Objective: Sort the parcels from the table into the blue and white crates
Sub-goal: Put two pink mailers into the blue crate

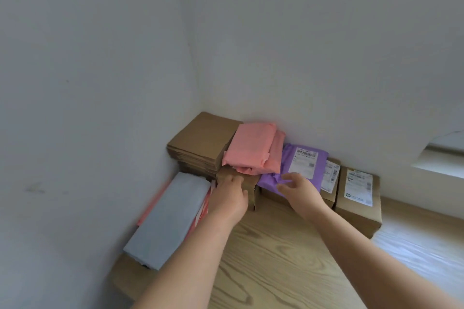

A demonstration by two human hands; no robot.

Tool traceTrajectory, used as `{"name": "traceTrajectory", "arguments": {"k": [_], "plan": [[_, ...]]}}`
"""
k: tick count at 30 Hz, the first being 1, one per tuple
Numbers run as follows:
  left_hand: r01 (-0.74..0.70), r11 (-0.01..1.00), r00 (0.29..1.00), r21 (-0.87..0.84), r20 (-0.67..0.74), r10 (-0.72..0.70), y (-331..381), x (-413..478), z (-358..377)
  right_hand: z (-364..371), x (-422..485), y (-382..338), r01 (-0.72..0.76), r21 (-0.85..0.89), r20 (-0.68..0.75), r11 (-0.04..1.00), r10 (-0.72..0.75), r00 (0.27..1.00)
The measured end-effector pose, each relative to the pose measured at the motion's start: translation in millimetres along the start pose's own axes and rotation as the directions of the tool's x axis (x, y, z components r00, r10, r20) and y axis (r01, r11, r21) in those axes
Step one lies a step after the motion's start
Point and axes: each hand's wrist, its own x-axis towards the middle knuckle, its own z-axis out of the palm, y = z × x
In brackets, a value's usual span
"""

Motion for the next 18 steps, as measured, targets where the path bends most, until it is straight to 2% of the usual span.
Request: {"name": "traceTrajectory", "arguments": {"k": [3,7,10,13,15,18], "plan": [[-0.028,0.999,1.000,-0.041,0.010,0.029,-5,29,-2,6,32,-13,-0.021,0.000,-0.010,1.000,0.021,1.000],[-0.072,0.997,0.993,-0.033,0.092,0.075,-19,62,-1,24,69,-34,-0.115,0.059,-0.037,0.992,0.117,0.992],[-0.154,0.987,0.984,-0.046,0.088,0.157,-34,91,5,41,94,-44,-0.160,0.099,-0.091,0.982,0.169,0.981],[-0.196,0.976,0.966,-0.096,0.153,0.209,-45,112,9,55,110,-51,-0.230,0.139,-0.127,0.963,0.248,0.960],[-0.215,0.969,0.949,-0.124,0.209,0.238,-52,121,13,66,117,-53,-0.279,0.133,-0.141,0.951,0.296,0.945],[-0.214,0.956,0.946,-0.201,0.201,0.255,-63,127,16,75,122,-51,-0.320,0.090,-0.148,0.943,0.330,0.932]]}}
